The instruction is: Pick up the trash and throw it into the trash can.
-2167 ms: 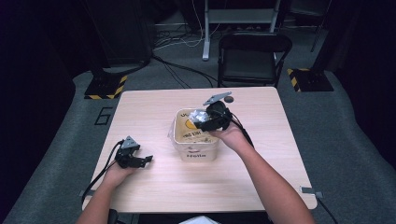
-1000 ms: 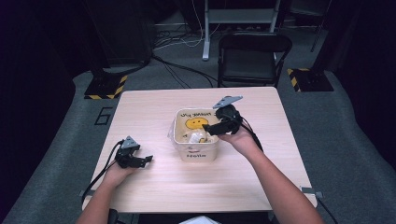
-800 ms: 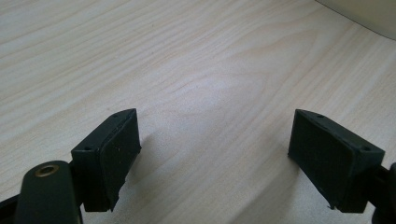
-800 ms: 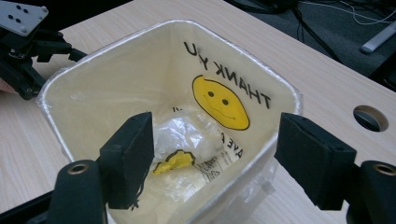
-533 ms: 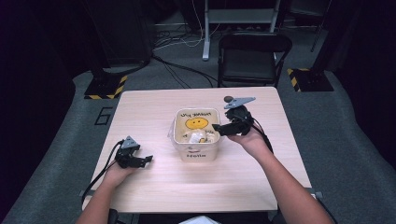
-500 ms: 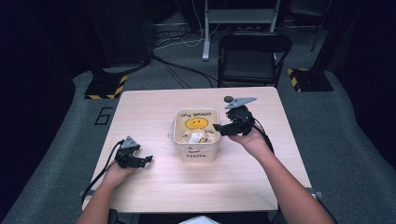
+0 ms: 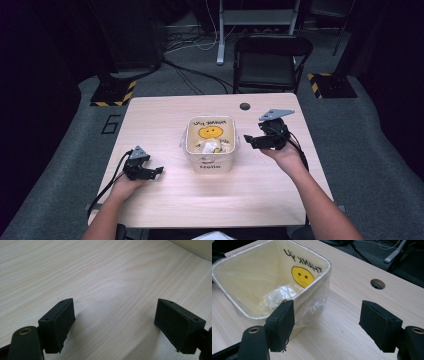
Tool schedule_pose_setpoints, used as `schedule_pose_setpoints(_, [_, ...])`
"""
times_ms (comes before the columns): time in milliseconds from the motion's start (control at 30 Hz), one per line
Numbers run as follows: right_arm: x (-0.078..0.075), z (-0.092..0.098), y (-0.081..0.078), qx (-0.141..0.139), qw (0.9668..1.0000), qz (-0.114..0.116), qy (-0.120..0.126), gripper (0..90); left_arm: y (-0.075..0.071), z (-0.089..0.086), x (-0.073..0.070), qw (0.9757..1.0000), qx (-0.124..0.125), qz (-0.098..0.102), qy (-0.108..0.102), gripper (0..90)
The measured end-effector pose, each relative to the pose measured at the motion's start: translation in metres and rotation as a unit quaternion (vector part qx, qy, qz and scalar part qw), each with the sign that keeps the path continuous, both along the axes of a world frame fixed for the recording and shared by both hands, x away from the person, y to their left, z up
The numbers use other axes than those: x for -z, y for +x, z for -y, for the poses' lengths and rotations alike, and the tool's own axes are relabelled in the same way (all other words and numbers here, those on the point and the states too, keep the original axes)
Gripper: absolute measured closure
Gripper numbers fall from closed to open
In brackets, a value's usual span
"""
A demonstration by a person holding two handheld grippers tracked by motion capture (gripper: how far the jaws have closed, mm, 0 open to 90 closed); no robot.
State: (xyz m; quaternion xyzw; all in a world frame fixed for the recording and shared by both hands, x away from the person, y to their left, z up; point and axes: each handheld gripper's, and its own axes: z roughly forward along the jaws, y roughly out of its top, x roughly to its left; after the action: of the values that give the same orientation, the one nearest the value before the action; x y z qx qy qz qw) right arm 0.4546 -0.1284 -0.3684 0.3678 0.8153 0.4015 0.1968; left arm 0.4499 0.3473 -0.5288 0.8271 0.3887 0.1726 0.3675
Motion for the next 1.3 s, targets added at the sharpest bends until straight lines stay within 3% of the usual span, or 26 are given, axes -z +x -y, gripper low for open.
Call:
schedule_pose_setpoints(400, [0.020,0.019,-0.008,0.027,0.9996,-0.001,-0.010,27.6,0.000,0.000,0.000,1.0000,0.000,-0.001,0.000,16.3])
schedule_pose_setpoints(967, [0.061,0.031,-0.017,0.053,0.9983,-0.022,-0.010,28.0,0.000,0.000,0.000,1.0000,0.000,-0.001,0.000,16.4])
schedule_pose_setpoints(1300, [0.076,0.036,-0.019,0.058,0.9978,-0.029,-0.015,28.0,0.000,0.000,0.000,1.0000,-0.001,0.001,-0.002,16.4])
